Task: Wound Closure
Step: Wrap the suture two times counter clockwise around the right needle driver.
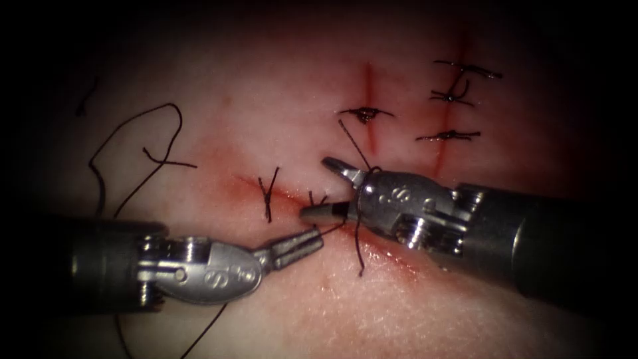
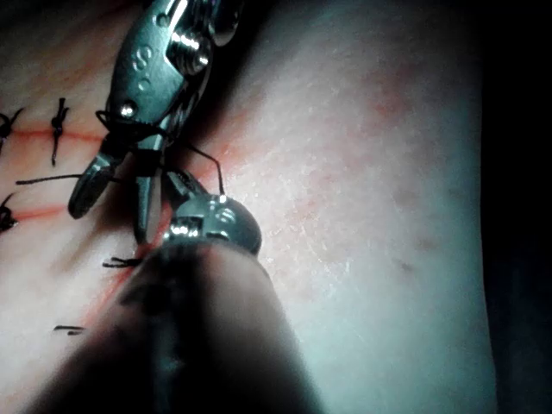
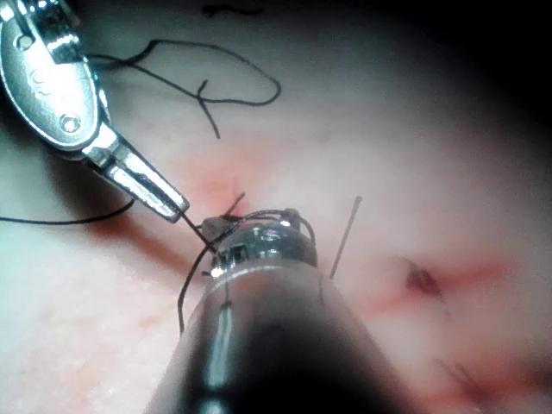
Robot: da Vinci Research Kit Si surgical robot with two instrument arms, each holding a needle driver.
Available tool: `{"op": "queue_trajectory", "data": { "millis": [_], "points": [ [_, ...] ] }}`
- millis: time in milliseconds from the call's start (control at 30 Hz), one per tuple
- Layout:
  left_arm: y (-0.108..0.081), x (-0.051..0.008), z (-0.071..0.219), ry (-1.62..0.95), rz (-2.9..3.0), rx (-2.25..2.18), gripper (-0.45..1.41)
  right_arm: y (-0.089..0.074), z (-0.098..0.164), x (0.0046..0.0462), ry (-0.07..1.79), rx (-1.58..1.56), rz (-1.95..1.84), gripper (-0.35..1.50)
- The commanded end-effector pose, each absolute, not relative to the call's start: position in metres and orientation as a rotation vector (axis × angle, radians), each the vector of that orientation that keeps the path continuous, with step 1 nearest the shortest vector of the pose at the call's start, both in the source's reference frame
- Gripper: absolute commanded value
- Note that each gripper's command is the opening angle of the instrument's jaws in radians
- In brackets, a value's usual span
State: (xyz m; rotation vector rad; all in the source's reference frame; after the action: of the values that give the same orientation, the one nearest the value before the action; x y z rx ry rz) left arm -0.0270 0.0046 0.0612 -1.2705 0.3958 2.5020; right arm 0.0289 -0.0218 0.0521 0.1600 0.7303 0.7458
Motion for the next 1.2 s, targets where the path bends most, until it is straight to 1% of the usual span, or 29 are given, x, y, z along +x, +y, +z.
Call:
{"op": "queue_trajectory", "data": {
  "millis": [33,67,100,133,200,233,267,300,333,433,467,533,600,700,733,767,800,867,933,1100,1200],
  "points": [
    [0.005,-0.0274,0.062,0.411,2.520,-1.246,-0.45,-0.022,0.053,0.0299,0.725,0.208,0.711,0.78],
    [0.005,-0.0272,0.062,0.419,2.532,-1.232,-0.45,-0.023,0.053,0.0299,0.720,0.233,0.702,0.64],
    [0.005,-0.0271,0.062,0.422,2.538,-1.221,-0.45,-0.023,0.053,0.0299,0.724,0.254,0.676,0.58],
    [0.006,-0.0269,0.061,0.423,2.544,-1.214,-0.45,-0.023,0.053,0.0299,0.732,0.276,0.656,0.56],
    [0.006,-0.0266,0.061,0.420,2.549,-1.208,-0.45,-0.024,0.054,0.0299,0.750,0.330,0.616,0.59],
    [0.007,-0.0264,0.061,0.420,2.559,-1.204,-0.45,-0.024,0.054,0.0297,0.772,0.398,0.566,0.53],
    [0.007,-0.0263,0.061,0.420,2.564,-1.204,-0.45,-0.025,0.054,0.0297,0.785,0.431,0.546,0.31],
    [0.007,-0.0262,0.061,0.415,2.563,-1.204,-0.45,-0.025,0.054,0.0296,0.800,0.466,0.539,0.17],
    [0.008,-0.0262,0.061,0.415,2.567,-1.203,-0.45,-0.025,0.054,0.0295,0.808,0.499,0.529,0.26],
    [0.009,-0.0260,0.062,0.404,2.569,-1.201,-0.45,-0.025,0.054,0.0292,0.867,0.541,0.489,0.59],
    [0.010,-0.0259,0.062,0.396,2.575,-1.198,-0.45,-0.025,0.054,0.0289,0.936,0.559,0.492,0.64],
    [0.011,-0.0260,0.063,0.392,2.580,-1.190,-0.45,-0.025,0.054,0.0287,1.005,0.586,0.481,0.79],
    [0.012,-0.0263,0.064,0.372,2.588,-1.192,-0.45,-0.025,0.054,0.0285,1.064,0.616,0.481,0.83],
    [0.012,-0.0270,0.065,0.338,2.603,-1.218,-0.45,-0.025,0.054,0.0284,1.168,0.661,0.460,0.81],
    [0.013,-0.0274,0.067,0.322,2.612,-1.232,-0.45,-0.025,0.054,0.0284,1.245,0.696,0.467,0.79],
    [0.013,-0.0276,0.067,0.311,2.623,-1.234,-0.45,-0.025,0.054,0.0283,1.278,0.711,0.481,0.76],
    [0.013,-0.0278,0.068,0.309,2.627,-1.235,-0.45,-0.025,0.054,0.0283,1.328,0.710,0.492,0.74],
    [0.012,-0.0281,0.069,0.300,2.645,-1.234,-0.45,-0.025,0.054,0.0283,1.393,0.698,0.499,0.78],
    [0.012,-0.0282,0.070,0.290,2.652,-1.236,-0.45,-0.025,0.053,0.0282,1.451,0.693,0.527,0.71],
    [0.010,-0.0281,0.071,0.268,2.646,-1.237,-0.45,-0.022,0.052,0.0273,1.604,0.624,0.661,0.71],
    [0.009,-0.0280,0.071,0.252,2.624,-1.262,-0.45,-0.021,0.052,0.0262,1.670,0.588,0.755,0.58]
  ]
}}
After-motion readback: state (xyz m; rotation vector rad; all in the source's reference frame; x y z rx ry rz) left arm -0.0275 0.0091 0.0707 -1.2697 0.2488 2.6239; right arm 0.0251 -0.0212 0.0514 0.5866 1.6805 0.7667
